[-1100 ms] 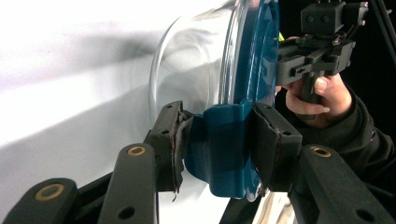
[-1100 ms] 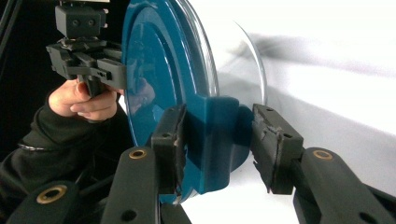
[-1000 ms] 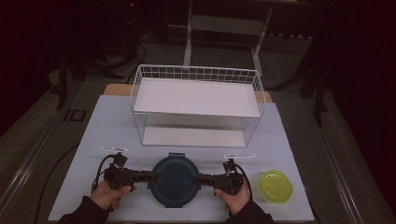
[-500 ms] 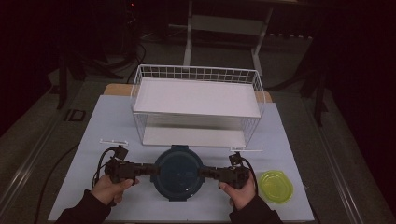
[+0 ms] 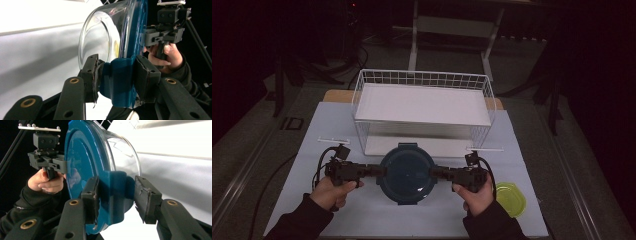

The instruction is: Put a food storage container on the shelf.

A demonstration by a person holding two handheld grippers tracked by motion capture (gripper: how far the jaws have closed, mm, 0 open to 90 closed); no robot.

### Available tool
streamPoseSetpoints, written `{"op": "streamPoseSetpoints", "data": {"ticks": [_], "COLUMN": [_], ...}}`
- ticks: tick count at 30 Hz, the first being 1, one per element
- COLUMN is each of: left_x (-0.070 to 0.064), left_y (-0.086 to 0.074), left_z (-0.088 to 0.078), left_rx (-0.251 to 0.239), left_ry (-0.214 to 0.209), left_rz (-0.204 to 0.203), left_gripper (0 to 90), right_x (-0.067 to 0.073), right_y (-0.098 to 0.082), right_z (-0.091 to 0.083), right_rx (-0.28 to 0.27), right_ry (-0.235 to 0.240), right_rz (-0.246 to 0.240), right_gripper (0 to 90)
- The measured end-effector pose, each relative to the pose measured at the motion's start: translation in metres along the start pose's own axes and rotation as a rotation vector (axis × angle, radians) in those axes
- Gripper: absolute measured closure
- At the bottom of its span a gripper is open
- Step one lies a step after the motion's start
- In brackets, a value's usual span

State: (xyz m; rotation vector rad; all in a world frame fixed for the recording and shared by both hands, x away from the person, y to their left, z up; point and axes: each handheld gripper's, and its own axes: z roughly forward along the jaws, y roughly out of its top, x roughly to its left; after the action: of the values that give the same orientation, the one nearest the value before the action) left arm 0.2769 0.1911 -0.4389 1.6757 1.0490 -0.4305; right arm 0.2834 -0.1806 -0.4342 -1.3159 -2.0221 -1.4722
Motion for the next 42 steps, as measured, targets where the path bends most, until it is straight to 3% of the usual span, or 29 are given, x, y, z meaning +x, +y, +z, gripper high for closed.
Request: {"op": "streamPoseSetpoints", "data": {"ticks": [17, 25, 36, 42], "left_x": [-0.025, -0.036, -0.026, -0.015], "left_y": [0.055, 0.097, 0.139, 0.157], "left_z": [-0.006, -0.010, -0.005, 0.007], "left_rx": [-0.038, -0.083, -0.121, -0.135], "left_ry": [-0.019, -0.014, -0.007, -0.017], "left_rz": [0.045, 0.063, 0.038, 0.008], "left_gripper": [57.5, 57.5, 57.4, 57.4], "right_x": [0.023, 0.029, 0.016, 0.007], "right_y": [0.050, 0.088, 0.129, 0.145], "right_z": [-0.026, -0.037, -0.035, -0.035], "right_rx": [-0.071, -0.127, -0.147, -0.164], "right_ry": [-0.017, -0.003, -0.004, -0.010], "right_rz": [-0.050, -0.058, -0.022, 0.004], "right_gripper": [56.8, 56.9, 56.9, 56.9]}}
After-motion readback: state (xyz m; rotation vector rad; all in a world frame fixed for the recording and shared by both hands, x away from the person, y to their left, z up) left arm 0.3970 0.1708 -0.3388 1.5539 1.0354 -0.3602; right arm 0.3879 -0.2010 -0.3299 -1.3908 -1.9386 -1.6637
